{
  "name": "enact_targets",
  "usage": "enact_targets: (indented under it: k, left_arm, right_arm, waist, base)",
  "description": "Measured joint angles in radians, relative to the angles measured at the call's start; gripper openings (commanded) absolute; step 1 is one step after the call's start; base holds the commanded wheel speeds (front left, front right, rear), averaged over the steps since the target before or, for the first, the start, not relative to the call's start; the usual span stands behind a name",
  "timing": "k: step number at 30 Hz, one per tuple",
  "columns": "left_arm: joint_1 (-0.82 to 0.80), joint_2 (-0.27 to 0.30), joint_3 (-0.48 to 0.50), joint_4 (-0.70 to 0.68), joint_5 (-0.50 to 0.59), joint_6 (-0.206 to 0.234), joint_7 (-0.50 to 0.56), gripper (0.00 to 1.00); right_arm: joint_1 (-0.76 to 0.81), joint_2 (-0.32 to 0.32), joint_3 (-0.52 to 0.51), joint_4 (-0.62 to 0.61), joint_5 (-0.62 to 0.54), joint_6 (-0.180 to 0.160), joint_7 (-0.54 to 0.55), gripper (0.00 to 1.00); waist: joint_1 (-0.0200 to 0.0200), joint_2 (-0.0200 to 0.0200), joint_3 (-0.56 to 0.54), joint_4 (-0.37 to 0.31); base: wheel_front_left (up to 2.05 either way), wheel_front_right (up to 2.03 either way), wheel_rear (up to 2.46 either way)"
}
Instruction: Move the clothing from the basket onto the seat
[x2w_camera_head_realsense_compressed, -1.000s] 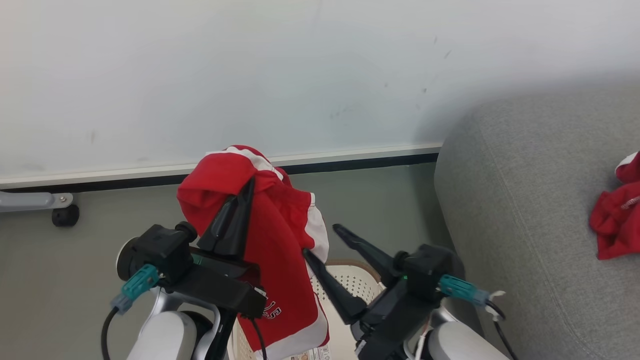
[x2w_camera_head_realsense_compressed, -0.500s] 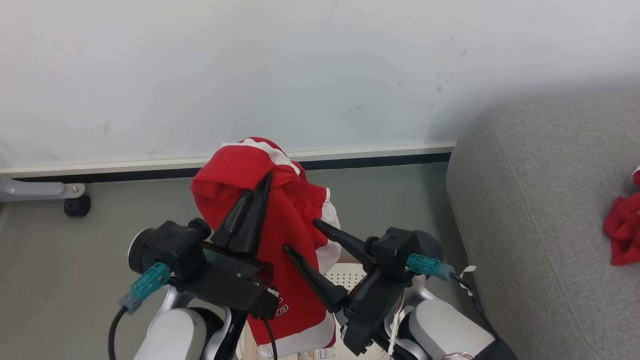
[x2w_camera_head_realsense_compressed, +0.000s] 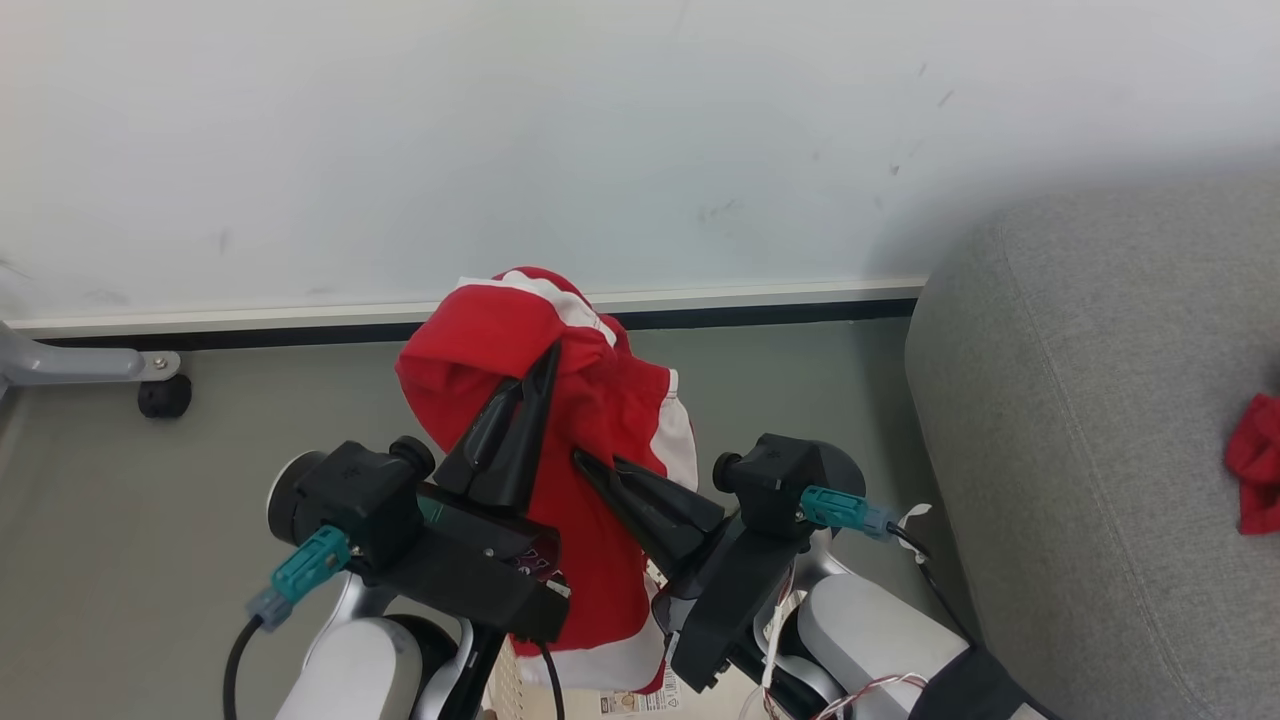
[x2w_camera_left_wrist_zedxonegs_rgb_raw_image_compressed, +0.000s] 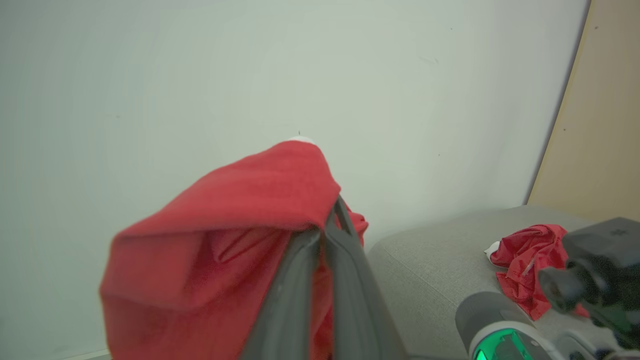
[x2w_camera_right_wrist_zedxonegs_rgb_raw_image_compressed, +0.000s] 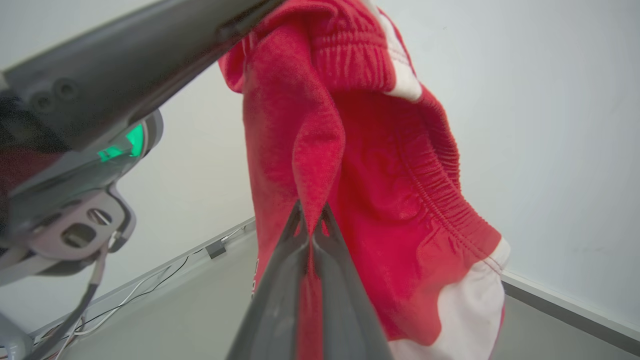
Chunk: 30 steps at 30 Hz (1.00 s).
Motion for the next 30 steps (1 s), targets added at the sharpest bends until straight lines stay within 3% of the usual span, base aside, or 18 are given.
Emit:
enact_targets:
  k: [4,5,6,8,9,10,30]
  left_arm:
    - [0.000,0.003,0.000,0.000,0.000,0.000,0.004,0.00]
    - [0.000,0.005,-0.002,0.000,0.000,0.000,0.004,0.09]
    - [0.000,0.007,-0.005,0.000,0.000,-0.001,0.008,0.35]
    - [0.000,0.009,-0.008,0.000,0.000,-0.002,0.013,0.55]
    - [0.000,0.011,-0.012,0.000,0.000,-0.007,0.014,0.82]
    - [0.000,0.011,-0.015,0.000,0.000,-0.009,0.016,1.00]
    - [0.070,0.053,-0.146,0.000,0.046,-0.036,0.087,1.00]
  right_arm:
    - [-0.011,0.000,0.008,0.016,0.026,0.000,-0.022,0.00]
    - [-0.017,0.000,0.008,0.020,0.027,0.000,-0.027,0.00]
    - [-0.023,0.000,0.006,0.023,0.029,0.000,-0.035,0.00]
    - [-0.035,0.000,0.001,0.037,0.036,0.000,-0.047,0.00]
    - [-0.041,0.000,-0.006,0.044,0.038,0.000,-0.055,0.00]
    - [-0.045,0.000,-0.013,0.050,0.043,0.000,-0.062,0.00]
    - [-0.083,-0.023,-0.129,0.176,0.071,-0.014,-0.122,0.00]
  waist:
    - [0.0000,0.0000,0.001,0.000]
    - [0.0000,0.0000,0.002,-0.001]
    - [0.0000,0.0000,0.002,-0.001]
    - [0.0000,0.0000,0.002,-0.003]
    - [0.0000,0.0000,0.002,-0.004]
    - [0.0000,0.0000,0.002,-0.004]
    - [0.0000,0.0000,0.006,-0.033]
  base:
    - [0.00,0.00,0.00]
    - [0.00,0.00,0.00]
    - [0.00,0.00,0.00]
    - [0.00,0.00,0.00]
    - [0.00,0.00,0.00]
    - [0.00,0.00,0.00]
    - [0.00,0.00,0.00]
